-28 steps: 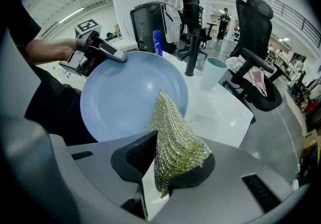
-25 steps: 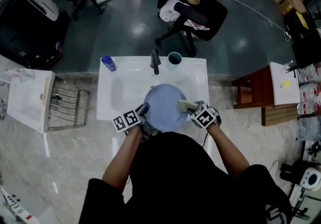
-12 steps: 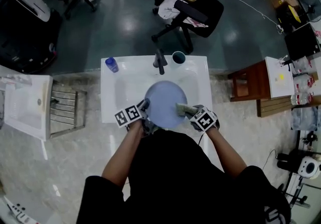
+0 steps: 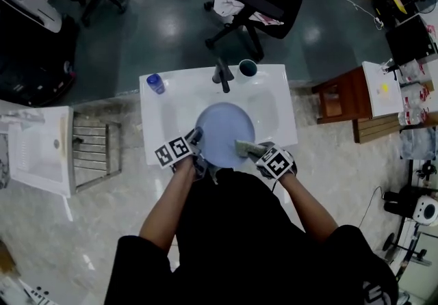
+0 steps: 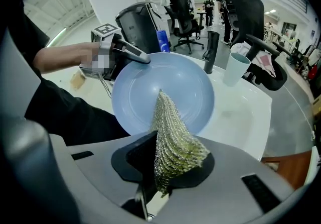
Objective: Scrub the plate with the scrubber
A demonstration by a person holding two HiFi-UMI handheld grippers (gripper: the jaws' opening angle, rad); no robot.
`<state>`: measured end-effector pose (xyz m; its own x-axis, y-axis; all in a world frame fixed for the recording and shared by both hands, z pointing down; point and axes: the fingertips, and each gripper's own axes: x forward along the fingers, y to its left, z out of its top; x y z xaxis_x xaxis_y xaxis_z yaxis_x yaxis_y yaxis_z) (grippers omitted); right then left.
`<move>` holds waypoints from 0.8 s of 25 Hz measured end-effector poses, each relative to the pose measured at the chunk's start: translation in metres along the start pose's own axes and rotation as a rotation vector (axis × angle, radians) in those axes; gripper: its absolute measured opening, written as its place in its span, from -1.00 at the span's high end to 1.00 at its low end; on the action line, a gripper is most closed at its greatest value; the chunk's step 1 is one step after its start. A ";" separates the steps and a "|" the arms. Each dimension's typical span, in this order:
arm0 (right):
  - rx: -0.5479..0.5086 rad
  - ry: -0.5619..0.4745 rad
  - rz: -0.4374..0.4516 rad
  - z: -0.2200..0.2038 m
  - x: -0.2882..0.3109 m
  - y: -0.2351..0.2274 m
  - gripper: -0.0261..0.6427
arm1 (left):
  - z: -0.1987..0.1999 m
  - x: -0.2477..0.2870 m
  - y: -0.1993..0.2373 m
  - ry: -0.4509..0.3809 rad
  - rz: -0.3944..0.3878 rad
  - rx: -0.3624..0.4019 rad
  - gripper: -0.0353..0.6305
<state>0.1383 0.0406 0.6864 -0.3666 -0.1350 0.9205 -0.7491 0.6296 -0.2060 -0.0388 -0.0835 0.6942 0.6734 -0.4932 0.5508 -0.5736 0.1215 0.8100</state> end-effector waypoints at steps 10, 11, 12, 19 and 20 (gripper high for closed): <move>0.047 -0.051 0.000 0.019 0.001 0.023 0.72 | 0.014 -0.009 0.004 -0.024 -0.017 -0.008 0.68; 0.048 -0.056 0.001 0.022 0.001 0.025 0.72 | 0.016 -0.010 0.004 -0.028 -0.019 -0.012 0.68; 0.050 -0.061 0.001 0.025 0.001 0.027 0.72 | 0.018 -0.011 0.005 -0.032 -0.021 -0.018 0.68; 0.078 -0.102 0.006 0.036 0.006 0.037 0.72 | 0.026 -0.019 0.010 -0.049 -0.032 -0.043 0.66; 0.079 -0.113 0.011 0.038 0.007 0.039 0.72 | 0.027 -0.019 0.010 -0.051 -0.033 -0.045 0.66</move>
<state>0.0855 0.0345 0.6722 -0.4315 -0.2161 0.8759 -0.7839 0.5702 -0.2455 -0.0701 -0.0958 0.6866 0.6663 -0.5407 0.5135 -0.5290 0.1426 0.8366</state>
